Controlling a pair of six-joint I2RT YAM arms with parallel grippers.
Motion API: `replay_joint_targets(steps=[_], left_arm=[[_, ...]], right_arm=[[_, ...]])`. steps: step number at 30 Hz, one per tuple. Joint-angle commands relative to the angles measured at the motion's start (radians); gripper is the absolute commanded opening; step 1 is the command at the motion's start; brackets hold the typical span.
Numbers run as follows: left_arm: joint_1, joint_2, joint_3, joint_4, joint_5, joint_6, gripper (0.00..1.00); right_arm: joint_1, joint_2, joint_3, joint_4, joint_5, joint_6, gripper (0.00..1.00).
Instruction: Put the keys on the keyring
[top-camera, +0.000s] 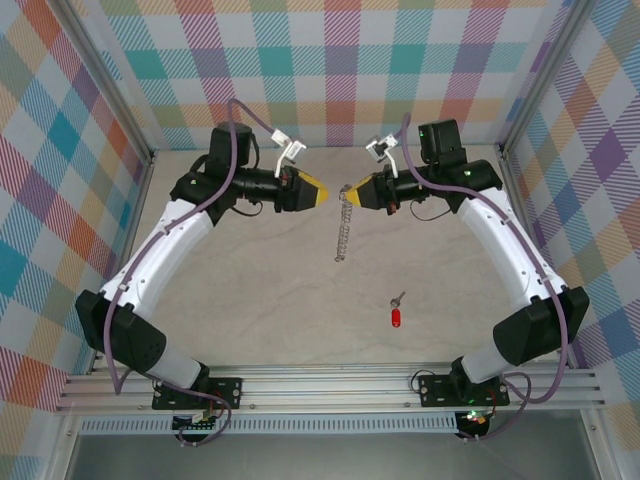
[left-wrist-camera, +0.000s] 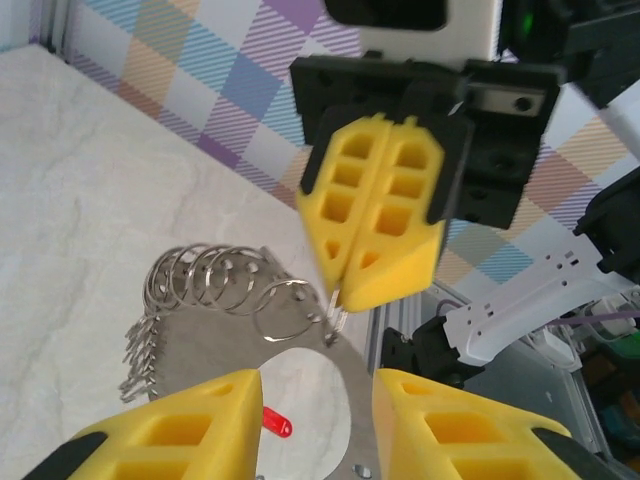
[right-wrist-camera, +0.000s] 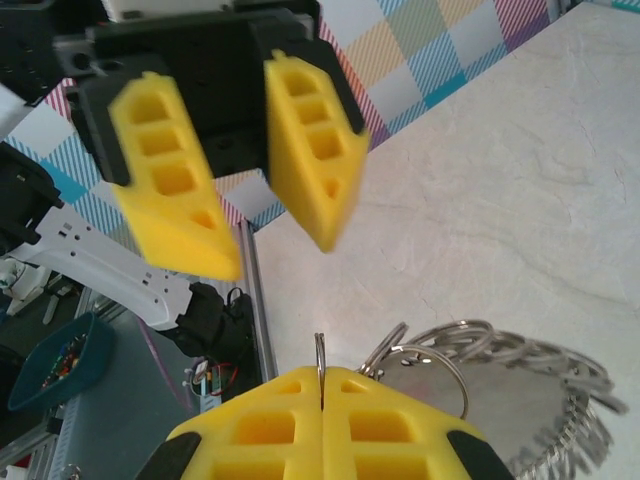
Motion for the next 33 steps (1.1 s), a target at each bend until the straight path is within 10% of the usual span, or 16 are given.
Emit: replay_joint_targets(steps=[1,23,33], left_arm=[[-0.004,0.016,0.032,-0.028,0.035,0.026,0.34],[-0.061,0.071,0.046,0.001,0.028,0.005,0.29],[-0.081,0.098,0.066,-0.016,0.032,0.021,0.10]], right_arm=[[0.017,0.017,0.040,-0.037,-0.045,-0.056,0.00],[0.037,0.024,0.002,0.008,-0.063,-0.047,0.00],[0.037,0.030,-0.006,0.017,-0.062,-0.050,0.00]])
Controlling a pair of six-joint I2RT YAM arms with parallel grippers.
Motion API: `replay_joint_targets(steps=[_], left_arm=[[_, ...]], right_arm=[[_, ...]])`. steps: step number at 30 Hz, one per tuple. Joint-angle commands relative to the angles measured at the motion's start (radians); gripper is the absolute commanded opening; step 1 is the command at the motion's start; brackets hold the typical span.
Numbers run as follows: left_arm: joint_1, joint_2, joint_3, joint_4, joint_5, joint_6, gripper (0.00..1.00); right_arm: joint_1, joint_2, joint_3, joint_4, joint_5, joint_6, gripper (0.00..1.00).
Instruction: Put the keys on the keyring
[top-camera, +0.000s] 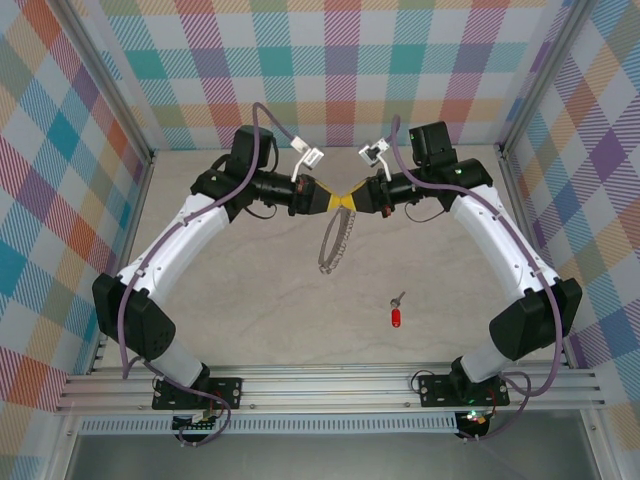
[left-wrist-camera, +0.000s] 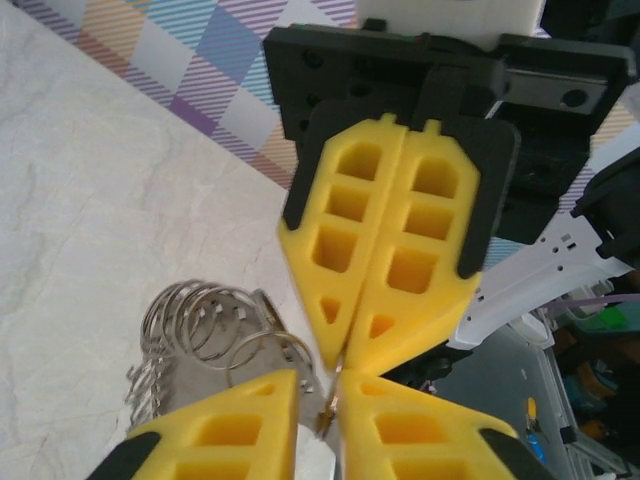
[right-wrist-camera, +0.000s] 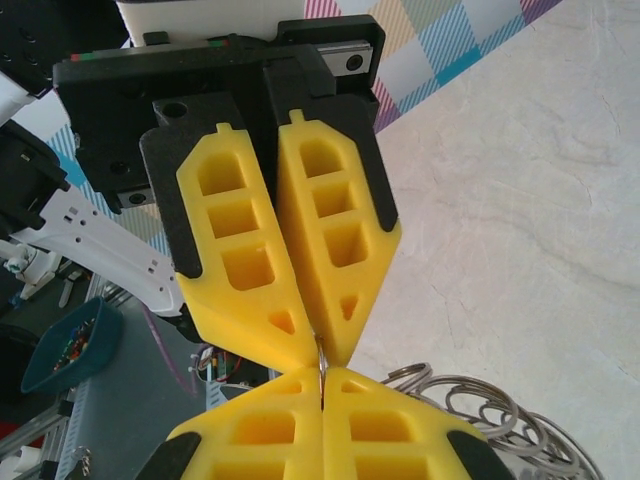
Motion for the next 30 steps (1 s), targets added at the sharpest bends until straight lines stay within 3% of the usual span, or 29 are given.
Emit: replay_joint_targets(steps=[1,6,14,16,23,30], left_arm=[[-0.025,0.024,0.046,-0.015,0.019,0.032,0.08],[-0.046,0.051,0.085,-0.089,-0.008,0.088,0.00],[-0.063,0.047,0.023,-0.027,-0.220,0.080,0.01],[-0.064,0.041,-0.004,-0.009,-0.229,0.099,0.02],[-0.066,0.075,0.051,-0.059,-0.086,0.081,0.06],[-0.066,0.132,0.109,-0.131,0.060,0.141,0.00]], right_arm=[[0.010,-0.004,-0.004,0.035,-0.058,-0.023,0.00],[0.009,0.006,-0.001,0.050,-0.065,-0.012,0.00],[0.010,0.013,-0.014,0.092,-0.058,0.019,0.00],[0.009,0.015,-0.022,0.109,-0.055,0.031,0.00],[0.010,0.018,-0.038,0.134,-0.052,0.047,0.00],[0.009,0.015,-0.038,0.144,-0.051,0.057,0.00]])
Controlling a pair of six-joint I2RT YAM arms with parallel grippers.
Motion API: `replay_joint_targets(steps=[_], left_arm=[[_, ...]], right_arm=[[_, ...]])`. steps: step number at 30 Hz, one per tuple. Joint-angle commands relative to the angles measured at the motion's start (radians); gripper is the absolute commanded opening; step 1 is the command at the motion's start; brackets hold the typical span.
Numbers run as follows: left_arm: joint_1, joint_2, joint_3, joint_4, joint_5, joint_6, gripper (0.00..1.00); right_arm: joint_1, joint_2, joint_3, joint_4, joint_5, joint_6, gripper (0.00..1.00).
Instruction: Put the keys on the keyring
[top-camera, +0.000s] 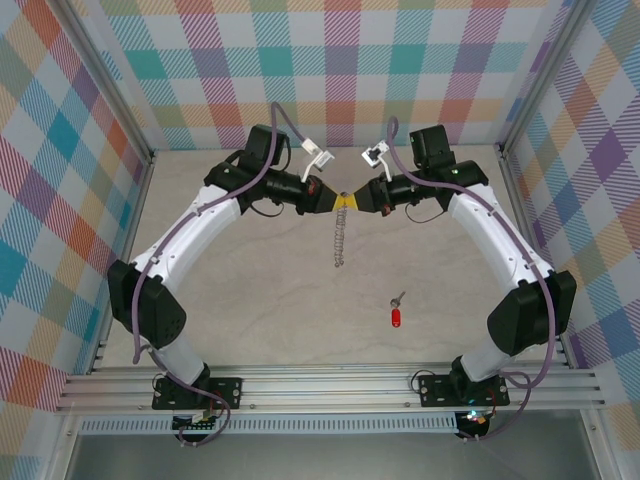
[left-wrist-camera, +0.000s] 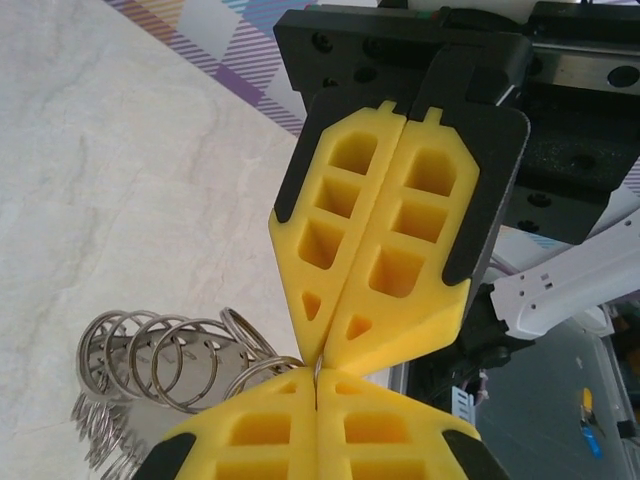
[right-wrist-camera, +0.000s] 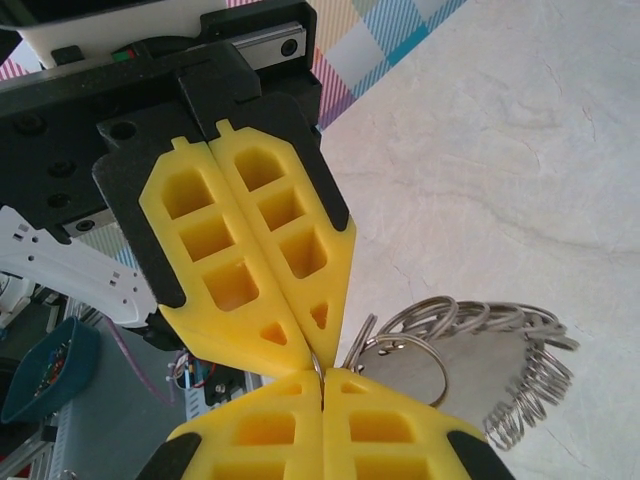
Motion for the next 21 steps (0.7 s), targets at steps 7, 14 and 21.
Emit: replay_joint_targets(steps=[7,14,21], left_arm=[[-0.044,-0.009,-0.043,0.092,0.100,-0.003,0.00],[-0.041,-0.149,-0.226,0.394,-0.075,-0.080,0.00],[-0.041,-0.254,-0.397,0.654,-0.182,-0.093,0.00]], right_arm=[[0.036,-0.020,0.008,0.131,-0.074,0.058,0.03],[-0.021,-0.112,-0.054,0.315,0.028,0.268,0.54],[-0.110,-0.273,-0.290,0.532,0.215,0.530,0.60]])
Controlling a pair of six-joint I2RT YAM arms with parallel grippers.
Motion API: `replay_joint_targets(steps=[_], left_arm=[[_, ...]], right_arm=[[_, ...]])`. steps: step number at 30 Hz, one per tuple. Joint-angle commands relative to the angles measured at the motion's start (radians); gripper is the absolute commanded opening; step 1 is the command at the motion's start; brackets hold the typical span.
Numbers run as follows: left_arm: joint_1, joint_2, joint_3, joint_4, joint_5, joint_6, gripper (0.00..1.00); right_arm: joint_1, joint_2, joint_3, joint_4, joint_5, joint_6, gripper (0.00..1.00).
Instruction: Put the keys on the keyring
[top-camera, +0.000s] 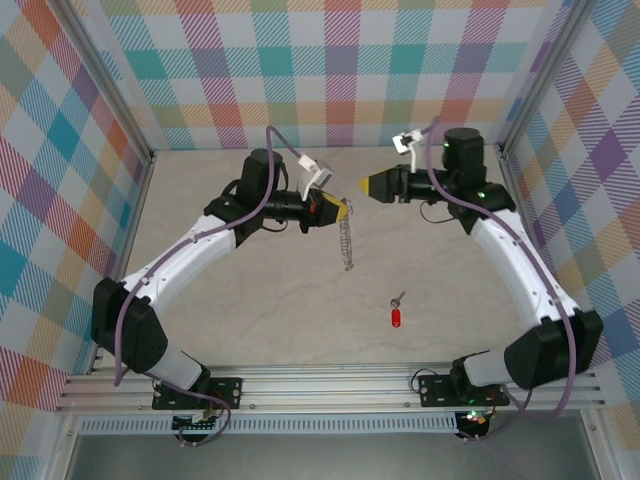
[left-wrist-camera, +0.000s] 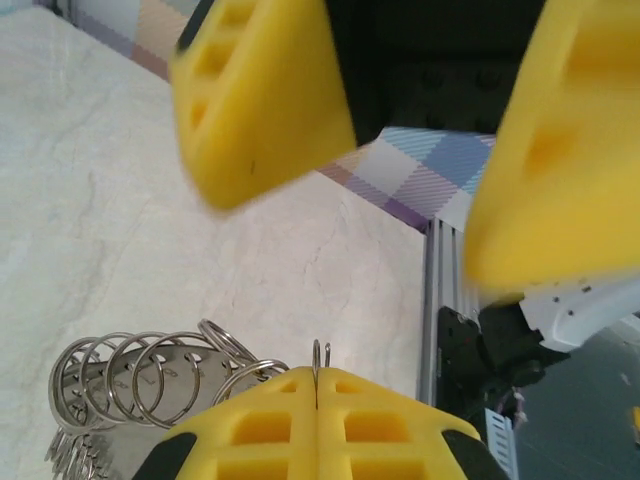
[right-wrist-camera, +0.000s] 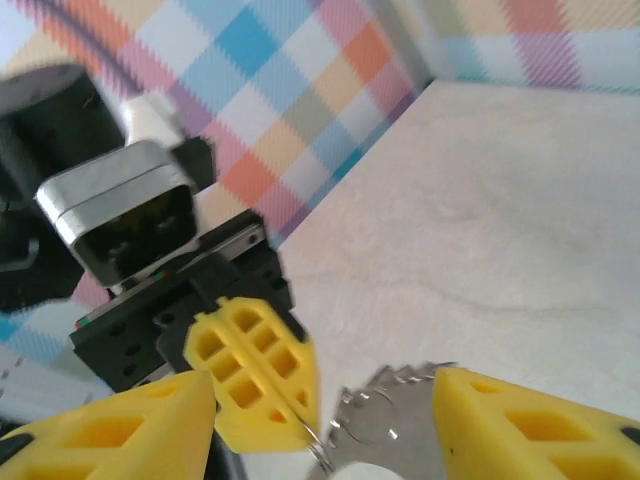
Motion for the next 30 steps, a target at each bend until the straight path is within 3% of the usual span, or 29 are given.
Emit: replay_joint_targets(steps=[1,5,12,23,30], left_arm=[[0.000,-0.078,-0.067,0.249,-0.069,-0.013,0.00],[0.000,-0.126,-0.183,0.454,-0.140,-0.031,0.00],[0.000,-0.159,-0.276,0.661,-0.212,-0.075,0.00],[0.000,-0.160,-0.309,0.774,-0.235,-0.152,0.00],[0.000,-0.172,-0.303,0.759,-0.261,-0.188,0.00]], right_arm=[[-0.015,-0.053,-0.093,0.142,0.106,0.155,0.60],[-0.016,-0.109,-0.232,0.219,0.145,0.227,0.61],[-0.015,-0.151,-0.402,0.324,0.161,0.324,0.61],[-0.015,-0.171,-0.531,0.402,0.206,0.383,0.61],[-0.016,-0.206,-0.552,0.288,0.331,0.367,0.61]])
